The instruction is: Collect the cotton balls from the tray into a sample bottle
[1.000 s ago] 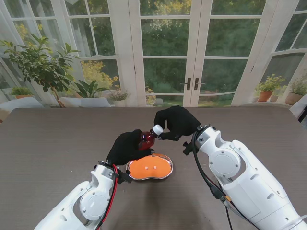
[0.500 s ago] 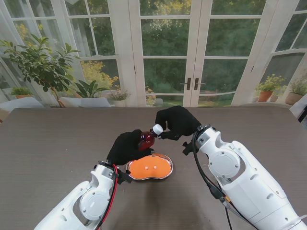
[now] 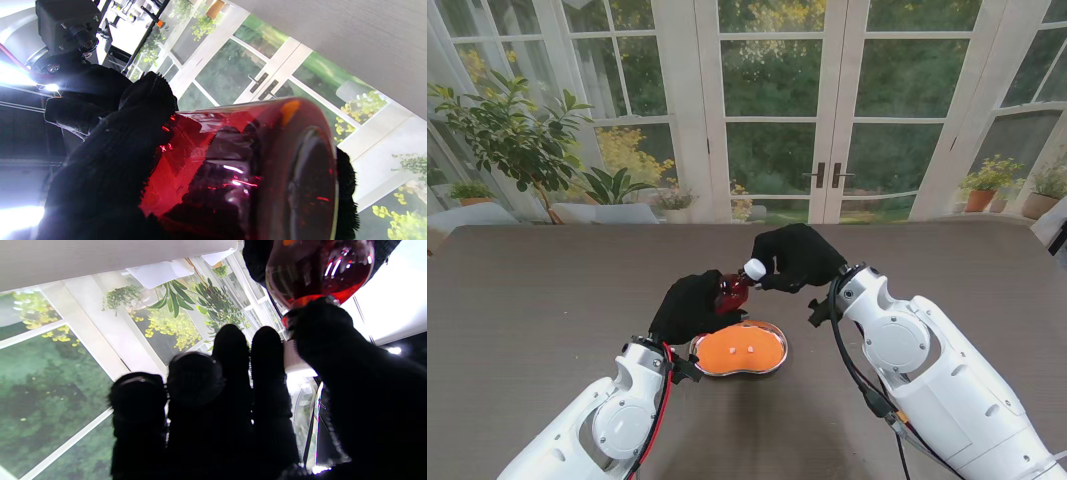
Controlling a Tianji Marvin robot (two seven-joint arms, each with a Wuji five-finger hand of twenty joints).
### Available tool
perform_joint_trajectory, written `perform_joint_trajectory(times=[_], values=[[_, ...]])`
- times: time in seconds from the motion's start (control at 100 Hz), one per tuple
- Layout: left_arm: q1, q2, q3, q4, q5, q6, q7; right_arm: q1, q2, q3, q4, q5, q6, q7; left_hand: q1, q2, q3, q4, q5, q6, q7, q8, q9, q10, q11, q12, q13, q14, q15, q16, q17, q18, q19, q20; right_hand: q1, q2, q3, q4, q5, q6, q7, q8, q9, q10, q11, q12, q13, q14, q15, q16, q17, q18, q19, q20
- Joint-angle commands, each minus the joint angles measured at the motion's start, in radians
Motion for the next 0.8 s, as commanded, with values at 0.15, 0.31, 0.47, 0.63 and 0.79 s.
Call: perform_joint_trajectory(times=[0.15, 0.31, 0.47, 0.63, 0.79], values=[[0.009, -0.002, -0.002, -0.008, -0.005, 0.007, -0.026, -0.006, -0.003, 0.002, -0.007, 0.017, 0.004, 0.022, 0.282, 0.343, 0.268, 0.038, 0.114, -0.214, 0.306, 0.011, 0.052, -0.062, 0.024, 0.029, 0.044, 0.018, 0.062, 0.014, -0.008, -0.055, 0.040, 0.004, 0.022, 0.099, 0.045, 0.054, 0.032, -0.052, 0.038, -0.011, 0.035, -0.005, -0.006, 0.006, 0.045, -0.006, 0.015, 0.011, 0.002, 0.017, 0.050, -0.003], [0.008, -0.001, -0.002, -0.008, -0.005, 0.007, -0.027, -0.002, -0.001, 0.000, -0.005, 0.006, -0.007, 0.022, 0.282, 0.344, 0.268, 0.037, 0.114, -0.214, 0.306, 0.011, 0.052, -0.062, 0.024, 0.030, 0.043, 0.019, 0.062, 0.014, -0.009, -0.053, 0.039, 0.004, 0.003, 0.005, 0.041, 0.023, -0.016, -0.038, 0.011, -0.014, 0.000, -0.004, -0.022, 0.003, 0.045, -0.010, -0.009, 0.001, -0.009, 0.013, 0.044, -0.004], [0.007, -0.001, -0.002, -0.007, -0.007, 0.007, -0.029, 0.003, 0.003, 0.001, -0.008, -0.008, -0.019, 0.030, 0.283, 0.344, 0.268, 0.037, 0.113, -0.214, 0.305, 0.010, 0.052, -0.061, 0.024, 0.030, 0.044, 0.019, 0.062, 0.014, -0.008, -0.053, 0.039, 0.005, -0.055, -0.062, 0.085, 0.070, -0.043, 0.042, -0.164, 0.063, -0.054, -0.004, -0.036, -0.013, 0.046, -0.020, -0.048, -0.006, -0.023, 0.001, 0.034, -0.002], [0.007, -0.002, -0.002, -0.006, -0.007, 0.005, -0.027, 0.007, 0.005, 0.000, -0.007, -0.017, -0.022, 0.035, 0.282, 0.344, 0.267, 0.037, 0.114, -0.214, 0.305, 0.010, 0.053, -0.061, 0.024, 0.030, 0.045, 0.018, 0.062, 0.015, -0.008, -0.055, 0.040, 0.005, -0.079, -0.086, 0.092, 0.124, -0.054, 0.074, -0.247, 0.193, -0.080, -0.002, -0.028, -0.028, 0.046, -0.024, -0.062, -0.006, -0.027, -0.004, 0.031, -0.001], [0.007, -0.002, -0.003, -0.005, -0.007, 0.004, -0.027, 0.010, 0.010, -0.001, -0.008, -0.019, -0.026, 0.052, 0.283, 0.344, 0.267, 0.037, 0.113, -0.215, 0.306, 0.010, 0.053, -0.062, 0.024, 0.029, 0.045, 0.017, 0.062, 0.015, -0.008, -0.054, 0.039, 0.005, -0.108, -0.126, 0.102, 0.196, -0.109, 0.098, -0.288, 0.195, -0.117, -0.001, -0.028, -0.053, 0.044, -0.028, -0.092, -0.015, -0.043, -0.010, 0.024, 0.000]])
